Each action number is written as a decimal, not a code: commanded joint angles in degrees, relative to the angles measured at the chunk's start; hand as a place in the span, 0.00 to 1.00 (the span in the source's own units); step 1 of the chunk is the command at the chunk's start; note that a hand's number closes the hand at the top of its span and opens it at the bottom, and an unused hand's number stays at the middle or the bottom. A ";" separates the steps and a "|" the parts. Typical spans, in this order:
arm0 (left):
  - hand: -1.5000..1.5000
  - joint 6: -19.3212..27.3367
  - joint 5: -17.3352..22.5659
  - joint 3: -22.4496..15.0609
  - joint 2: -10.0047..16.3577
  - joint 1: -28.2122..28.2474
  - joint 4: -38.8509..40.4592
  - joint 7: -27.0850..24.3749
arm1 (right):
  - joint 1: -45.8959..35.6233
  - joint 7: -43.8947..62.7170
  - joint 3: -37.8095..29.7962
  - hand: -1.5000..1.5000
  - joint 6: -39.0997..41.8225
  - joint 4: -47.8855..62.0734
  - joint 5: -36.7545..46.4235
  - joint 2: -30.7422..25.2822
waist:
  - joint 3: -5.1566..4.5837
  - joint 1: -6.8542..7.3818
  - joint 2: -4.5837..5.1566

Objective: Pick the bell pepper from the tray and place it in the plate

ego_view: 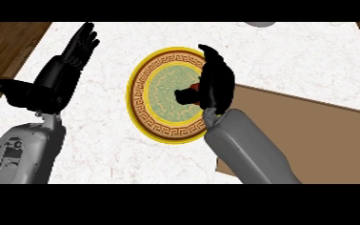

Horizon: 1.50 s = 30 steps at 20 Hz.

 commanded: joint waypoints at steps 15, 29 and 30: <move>0.50 1.38 -0.71 3.24 0.43 3.73 0.52 -1.43 | -2.93 -8.27 4.17 0.00 -40.52 7.92 -15.31 0.33 | -0.08 -5.41 -1.62; 0.50 -1.24 1.59 7.43 2.83 3.63 -2.26 2.92 | 29.91 -20.26 5.66 0.00 -30.55 -29.38 -17.41 -13.56 | -0.10 -7.47 -2.01; 0.50 -0.14 -0.47 6.53 1.50 4.59 0.29 -0.76 | 32.50 -20.15 5.06 0.00 -29.32 -33.31 -19.03 -16.82 | -0.11 -7.73 -1.99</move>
